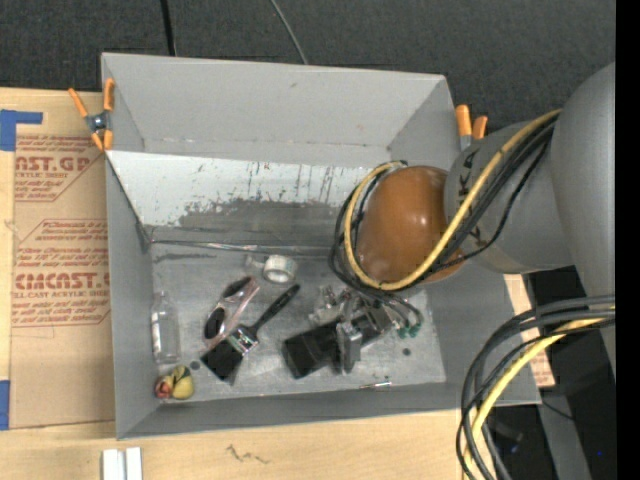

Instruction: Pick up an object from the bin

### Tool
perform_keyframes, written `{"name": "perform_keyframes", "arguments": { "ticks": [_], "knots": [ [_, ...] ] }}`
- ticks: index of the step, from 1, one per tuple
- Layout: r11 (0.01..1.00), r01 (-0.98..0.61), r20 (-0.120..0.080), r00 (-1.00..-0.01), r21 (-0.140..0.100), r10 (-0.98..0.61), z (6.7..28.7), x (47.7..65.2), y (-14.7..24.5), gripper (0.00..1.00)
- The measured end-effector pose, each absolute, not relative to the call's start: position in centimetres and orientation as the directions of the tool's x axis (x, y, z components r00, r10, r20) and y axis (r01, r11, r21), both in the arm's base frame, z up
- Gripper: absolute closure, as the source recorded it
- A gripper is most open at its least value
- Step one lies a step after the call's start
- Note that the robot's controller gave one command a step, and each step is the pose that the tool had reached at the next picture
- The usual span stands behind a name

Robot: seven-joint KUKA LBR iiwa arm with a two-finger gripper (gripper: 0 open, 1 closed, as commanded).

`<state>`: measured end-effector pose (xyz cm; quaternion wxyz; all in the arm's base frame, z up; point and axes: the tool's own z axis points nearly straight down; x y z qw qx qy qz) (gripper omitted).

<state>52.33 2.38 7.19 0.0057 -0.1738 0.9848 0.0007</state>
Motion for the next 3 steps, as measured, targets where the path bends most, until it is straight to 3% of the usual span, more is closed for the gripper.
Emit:
{"name": "perform_keyframes", "arguments": {
  "ticks": [2, 3],
  "knots": [
    [0.939, -0.343, -0.006, -0.939, 0.001, -0.343, 7.5, 52.2, 2.4, 1.0],
    [0.939, -0.343, 0.009, -0.939, 0.004, -0.343, 9.3, 51.8, 2.4, 1.0]
  ]
}}
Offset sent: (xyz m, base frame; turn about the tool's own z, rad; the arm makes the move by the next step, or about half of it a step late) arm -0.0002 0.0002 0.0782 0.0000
